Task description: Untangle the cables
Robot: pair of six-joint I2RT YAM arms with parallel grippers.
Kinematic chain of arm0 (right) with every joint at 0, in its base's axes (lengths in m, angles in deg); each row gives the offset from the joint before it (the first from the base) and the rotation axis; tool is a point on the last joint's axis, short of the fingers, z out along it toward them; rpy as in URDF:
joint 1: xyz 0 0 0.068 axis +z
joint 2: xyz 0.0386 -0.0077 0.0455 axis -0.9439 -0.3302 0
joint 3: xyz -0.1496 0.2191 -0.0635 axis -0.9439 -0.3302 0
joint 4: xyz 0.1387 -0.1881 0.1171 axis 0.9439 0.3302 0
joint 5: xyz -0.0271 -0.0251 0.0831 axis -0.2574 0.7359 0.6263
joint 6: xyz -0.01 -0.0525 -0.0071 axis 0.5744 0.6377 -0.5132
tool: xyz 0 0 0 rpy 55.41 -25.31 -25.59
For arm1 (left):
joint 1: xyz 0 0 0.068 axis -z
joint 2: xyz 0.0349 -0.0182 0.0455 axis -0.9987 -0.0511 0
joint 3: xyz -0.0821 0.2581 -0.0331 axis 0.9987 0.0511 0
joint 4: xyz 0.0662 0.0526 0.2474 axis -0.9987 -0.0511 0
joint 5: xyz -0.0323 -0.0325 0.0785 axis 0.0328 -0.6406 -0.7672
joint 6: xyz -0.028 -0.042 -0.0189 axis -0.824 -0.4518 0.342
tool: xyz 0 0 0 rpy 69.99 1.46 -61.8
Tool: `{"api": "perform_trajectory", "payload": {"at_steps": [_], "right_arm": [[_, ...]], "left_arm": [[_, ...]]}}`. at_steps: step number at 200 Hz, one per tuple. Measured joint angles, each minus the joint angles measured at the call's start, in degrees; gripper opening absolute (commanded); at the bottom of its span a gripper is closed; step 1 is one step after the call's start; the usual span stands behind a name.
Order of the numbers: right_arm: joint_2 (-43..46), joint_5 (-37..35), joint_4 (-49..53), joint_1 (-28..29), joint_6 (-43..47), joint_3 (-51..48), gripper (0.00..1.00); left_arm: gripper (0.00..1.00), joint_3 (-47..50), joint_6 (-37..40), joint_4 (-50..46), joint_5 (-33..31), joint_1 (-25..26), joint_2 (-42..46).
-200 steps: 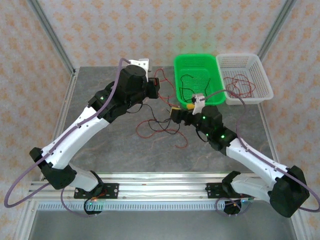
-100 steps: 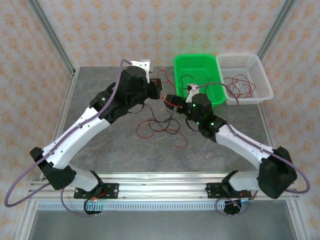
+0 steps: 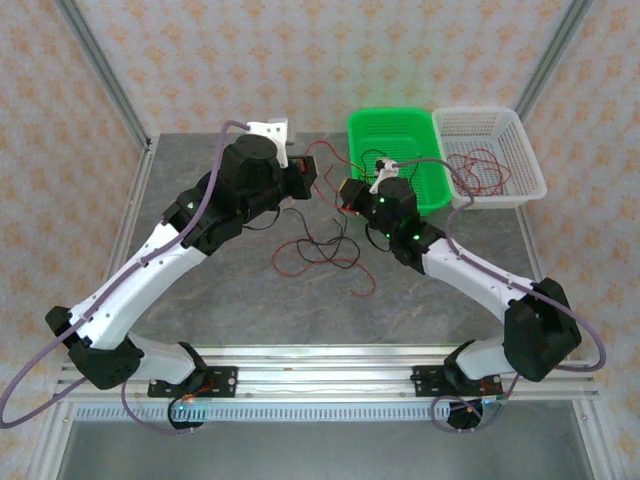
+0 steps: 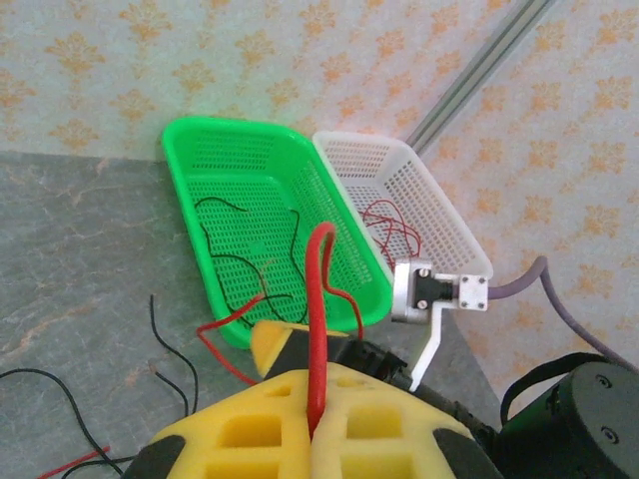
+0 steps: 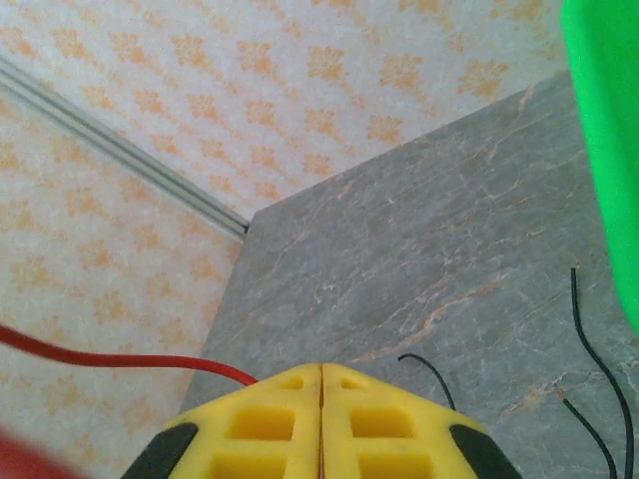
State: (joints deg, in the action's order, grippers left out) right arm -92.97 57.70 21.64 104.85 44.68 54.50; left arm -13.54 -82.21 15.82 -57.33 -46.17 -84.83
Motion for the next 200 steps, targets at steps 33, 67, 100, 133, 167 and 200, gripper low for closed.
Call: {"api": "perform_trajectory", "payload": {"at_steps": [33, 67, 100, 133, 167, 200], "right_arm": [[2.62, -5.62, 6.93, -1.42, 5.03, 2.99, 0.00], [5.25, -12.90, 16.57, -4.13, 15.58, 9.46, 0.00], [4.94, -23.15, 25.88, -5.07, 29.31, 17.66, 0.00], [1.25, -32.20, 31.43, -9.31, 38.27, 26.47, 0.00], [-4.15, -34.82, 33.07, -20.50, 40.76, 33.83, 0.00], [-11.13, -33.66, 34.42, -29.03, 40.24, 41.97, 0.00]], "left_arm": [[0.33, 2.47, -0.33, 0.13, -2.89, 0.00, 1.22], [0.63, 6.36, -0.39, 0.39, -6.10, 0.00, 2.25], [0.70, 10.05, -0.50, 1.25, -7.10, 0.00, 2.60], [0.70, 11.96, -0.50, 2.29, -7.13, 0.00, 2.75], [0.70, 15.63, -1.07, 3.78, -7.13, 0.00, 4.94], [0.70, 19.96, -2.01, 4.68, -7.13, 0.00, 7.65]]}}
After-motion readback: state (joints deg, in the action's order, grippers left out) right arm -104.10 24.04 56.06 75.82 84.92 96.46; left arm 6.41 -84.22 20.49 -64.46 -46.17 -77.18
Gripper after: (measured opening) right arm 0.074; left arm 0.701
